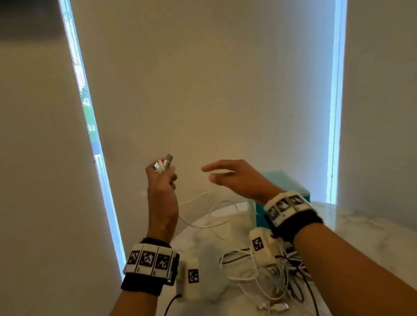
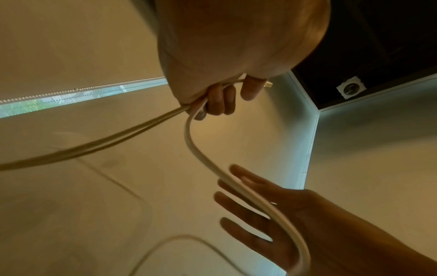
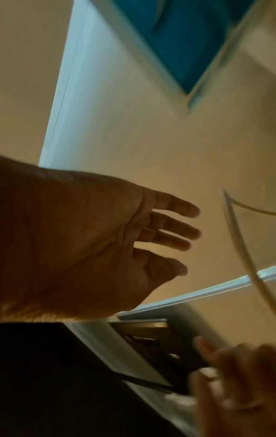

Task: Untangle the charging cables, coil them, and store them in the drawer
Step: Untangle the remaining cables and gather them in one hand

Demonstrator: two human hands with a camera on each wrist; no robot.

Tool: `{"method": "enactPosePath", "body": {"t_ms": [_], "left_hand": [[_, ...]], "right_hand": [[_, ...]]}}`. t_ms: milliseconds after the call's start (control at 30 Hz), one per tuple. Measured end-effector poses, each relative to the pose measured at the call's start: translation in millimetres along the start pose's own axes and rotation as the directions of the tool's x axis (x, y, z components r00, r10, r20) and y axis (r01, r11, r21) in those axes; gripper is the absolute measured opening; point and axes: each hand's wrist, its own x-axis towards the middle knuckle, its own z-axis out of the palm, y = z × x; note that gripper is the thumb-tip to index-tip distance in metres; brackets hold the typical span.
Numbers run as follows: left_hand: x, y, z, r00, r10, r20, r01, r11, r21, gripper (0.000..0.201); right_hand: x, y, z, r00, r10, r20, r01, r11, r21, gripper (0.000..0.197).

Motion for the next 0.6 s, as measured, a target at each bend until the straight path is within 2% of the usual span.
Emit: {"method": "enactPosePath", "body": {"t_ms": [100,133,200,267,433,533,600], "left_hand": [[2,-11,-15,0.998,-0.048,0.037,0.047,0.998,0.042,0.013],[3,-15,-16,0.996,-0.073,0.051,0.071,0.996,0.05,0.008],[2,-25,-10,0.985,-0.147,0.09,0.14,0.986,0.088,0.017],[-2,-36,5,0.955,-0.236,0.18,0.211,0.967,0.144,0.023],[-33,-53,46,0.803,-0.428,0.415,0.301,0.892,0.338,0.026],[-58,-60,72,0.703,-0.484,0.521,0.327,0.87,0.368,0.039],[-70,-70,83,0.657,-0.503,0.562,0.334,0.862,0.381,0.044]], "right_hand": [[-32,10,-7,0.993,0.121,-0.011,-0.115,0.964,0.238,0.022],[-43,16,-9,0.988,0.152,-0.014,-0.144,0.96,0.238,0.021],[-62,26,-11,0.981,0.191,-0.039,-0.177,0.955,0.238,0.021],[-81,33,-16,0.968,0.232,-0.1,-0.188,0.926,0.327,0.022],[-119,43,-20,0.921,0.261,-0.288,-0.061,0.829,0.556,0.024],[-133,57,-13,0.883,0.276,-0.38,-0.029,0.839,0.543,0.022],[-142,66,-10,0.854,0.281,-0.438,-0.027,0.864,0.502,0.02]]}}
